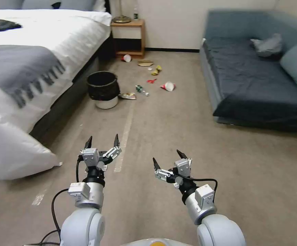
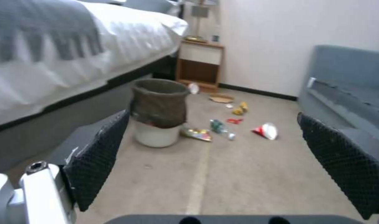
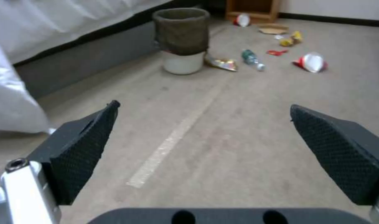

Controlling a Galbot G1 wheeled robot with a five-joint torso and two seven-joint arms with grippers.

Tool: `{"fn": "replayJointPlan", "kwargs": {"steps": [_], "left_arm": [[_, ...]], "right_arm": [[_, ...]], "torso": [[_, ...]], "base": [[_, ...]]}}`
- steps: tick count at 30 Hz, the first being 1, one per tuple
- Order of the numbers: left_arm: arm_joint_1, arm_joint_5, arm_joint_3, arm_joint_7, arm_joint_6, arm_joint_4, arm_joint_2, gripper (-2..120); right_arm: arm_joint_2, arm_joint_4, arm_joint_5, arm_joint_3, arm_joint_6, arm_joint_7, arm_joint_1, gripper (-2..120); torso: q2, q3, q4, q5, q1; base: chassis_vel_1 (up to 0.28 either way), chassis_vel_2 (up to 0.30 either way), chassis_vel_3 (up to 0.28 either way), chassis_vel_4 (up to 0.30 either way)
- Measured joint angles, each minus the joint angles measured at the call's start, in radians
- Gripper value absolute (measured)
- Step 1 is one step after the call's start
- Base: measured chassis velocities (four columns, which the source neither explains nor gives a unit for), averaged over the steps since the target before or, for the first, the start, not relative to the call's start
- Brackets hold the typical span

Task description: Pick up the trash can from the floor.

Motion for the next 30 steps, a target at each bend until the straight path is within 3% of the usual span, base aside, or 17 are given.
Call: {"fn": "replayJointPlan", "kwargs": {"steps": [30], "left_arm": [[-0.002,0.008,-0.001,0.008,0.001,-0.002,0.000,100]], "right_arm": [[-0.001,-0.004,-0.018,0.000,0.045,-0.030,0.000,100]], "torso": [[0.000,0.000,-0.0002,-0.0001,0.000]], "base": [[-0.004,0.020,0.022,-0.007]]}}
